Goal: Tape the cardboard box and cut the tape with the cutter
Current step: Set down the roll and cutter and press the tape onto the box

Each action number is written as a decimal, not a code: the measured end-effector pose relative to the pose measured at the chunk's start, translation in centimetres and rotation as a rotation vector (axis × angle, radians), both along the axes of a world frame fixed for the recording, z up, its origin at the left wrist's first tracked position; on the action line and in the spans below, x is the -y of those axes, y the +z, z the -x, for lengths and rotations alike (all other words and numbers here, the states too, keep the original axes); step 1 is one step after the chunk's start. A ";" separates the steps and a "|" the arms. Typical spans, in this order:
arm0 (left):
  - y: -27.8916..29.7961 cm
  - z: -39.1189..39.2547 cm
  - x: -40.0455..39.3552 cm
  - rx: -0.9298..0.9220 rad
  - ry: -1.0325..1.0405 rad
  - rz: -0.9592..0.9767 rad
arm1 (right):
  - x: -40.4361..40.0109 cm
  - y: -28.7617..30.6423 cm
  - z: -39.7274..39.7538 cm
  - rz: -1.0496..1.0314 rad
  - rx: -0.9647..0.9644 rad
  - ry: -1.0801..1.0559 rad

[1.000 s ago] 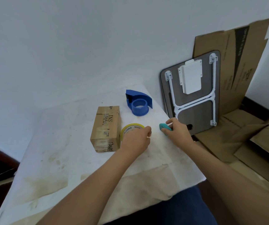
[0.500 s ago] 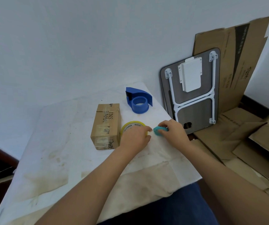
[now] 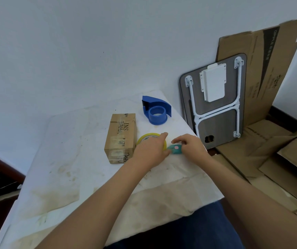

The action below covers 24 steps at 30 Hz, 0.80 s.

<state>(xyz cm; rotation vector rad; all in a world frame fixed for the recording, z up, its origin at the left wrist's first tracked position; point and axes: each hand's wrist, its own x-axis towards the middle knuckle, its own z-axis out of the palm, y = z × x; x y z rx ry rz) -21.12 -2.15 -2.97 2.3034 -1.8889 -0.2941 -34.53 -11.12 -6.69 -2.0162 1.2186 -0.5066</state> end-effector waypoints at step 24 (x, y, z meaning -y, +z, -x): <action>2.4 -12.1 -10.6 -0.347 0.289 0.217 | -10.2 2.7 -7.2 -0.666 0.412 0.029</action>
